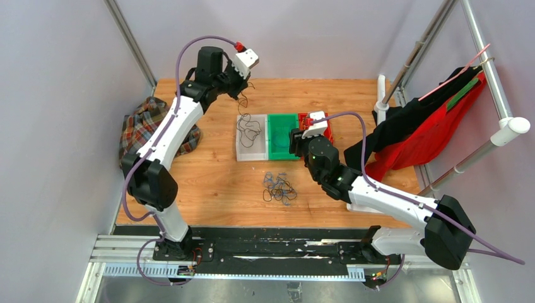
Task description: Untangle the cables
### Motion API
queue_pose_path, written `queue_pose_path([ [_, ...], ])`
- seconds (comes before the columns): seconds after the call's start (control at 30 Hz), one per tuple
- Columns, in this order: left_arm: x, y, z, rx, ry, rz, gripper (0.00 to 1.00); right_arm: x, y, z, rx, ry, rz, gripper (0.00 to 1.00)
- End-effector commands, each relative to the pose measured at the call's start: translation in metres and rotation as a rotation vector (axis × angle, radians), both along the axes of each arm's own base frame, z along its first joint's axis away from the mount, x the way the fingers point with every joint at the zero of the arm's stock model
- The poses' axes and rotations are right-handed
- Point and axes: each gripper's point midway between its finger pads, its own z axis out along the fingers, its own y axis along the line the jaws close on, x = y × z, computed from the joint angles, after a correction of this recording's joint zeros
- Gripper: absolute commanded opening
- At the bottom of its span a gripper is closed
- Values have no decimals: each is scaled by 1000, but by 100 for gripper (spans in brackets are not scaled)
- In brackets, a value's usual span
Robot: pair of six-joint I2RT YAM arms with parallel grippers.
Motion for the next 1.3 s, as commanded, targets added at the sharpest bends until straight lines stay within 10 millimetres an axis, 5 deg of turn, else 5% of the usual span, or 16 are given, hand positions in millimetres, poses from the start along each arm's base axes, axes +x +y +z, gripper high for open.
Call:
queue_pose_path([
  [0.0, 12, -2, -16, 2, -9, 10, 0, 4, -8, 8, 16, -26, -28, 50],
  [0.3, -2, -25, -90, 43, 111, -26, 0, 4, -5, 5, 16, -16, -18, 50],
  [0.57, -8, -25, -140, 116, 178, 5, 6, 2, -5, 7, 19, -12, -16, 50],
  [0.73, -13, -19, -139, 136, 198, 13, 29, 1, -7, 9, 19, -11, -13, 50],
  [0.87, -15, -15, -128, 154, 173, 20, 67, 0, -6, 10, 22, -8, -7, 50],
  [1.03, -30, -9, -103, 154, 154, 0, 79, -2, -7, 11, 20, -7, -3, 50],
  [1.27, -53, -3, -91, 148, 143, -27, 80, -2, -5, 8, 24, 7, 4, 50],
])
